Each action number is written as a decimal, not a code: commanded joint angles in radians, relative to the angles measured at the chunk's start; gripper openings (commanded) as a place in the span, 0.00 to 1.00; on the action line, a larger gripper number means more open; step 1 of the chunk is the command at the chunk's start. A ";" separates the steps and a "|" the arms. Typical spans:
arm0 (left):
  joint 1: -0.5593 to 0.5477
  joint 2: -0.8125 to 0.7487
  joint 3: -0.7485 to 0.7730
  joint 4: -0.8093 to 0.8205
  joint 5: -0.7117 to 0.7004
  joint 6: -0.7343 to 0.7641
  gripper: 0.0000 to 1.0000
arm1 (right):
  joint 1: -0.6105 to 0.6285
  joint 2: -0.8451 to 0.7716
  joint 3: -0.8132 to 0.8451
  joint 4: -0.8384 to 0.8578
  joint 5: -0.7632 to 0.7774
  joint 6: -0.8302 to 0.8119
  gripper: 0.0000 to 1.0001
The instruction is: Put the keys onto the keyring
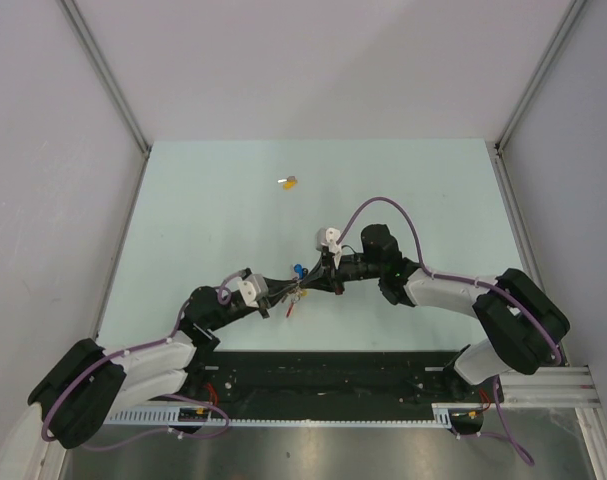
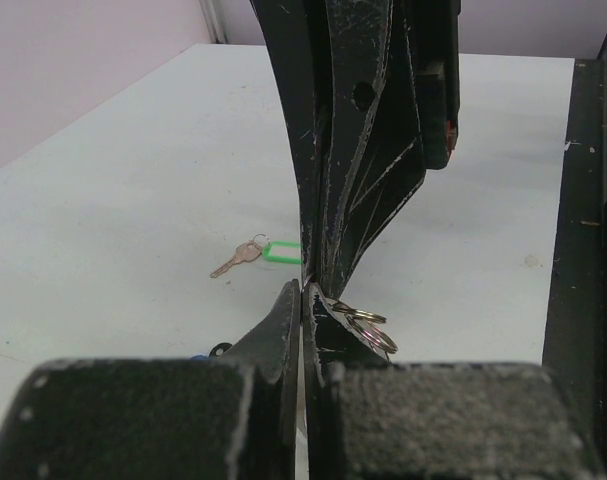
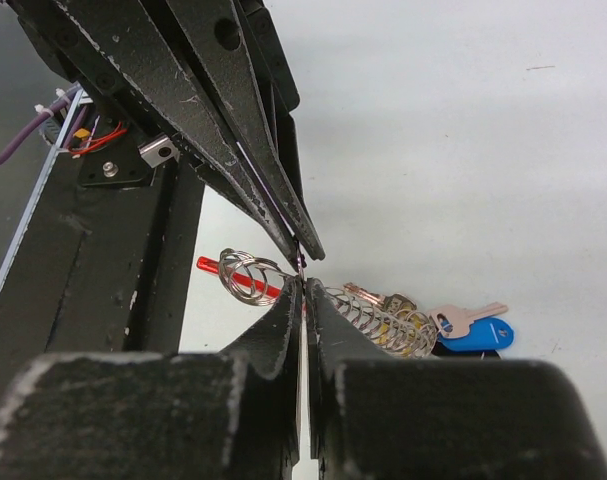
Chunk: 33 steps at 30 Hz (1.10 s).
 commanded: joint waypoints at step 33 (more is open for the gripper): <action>0.005 -0.262 0.603 -1.185 -0.092 0.063 0.82 | 0.040 -0.168 0.173 -0.576 0.213 -0.130 0.00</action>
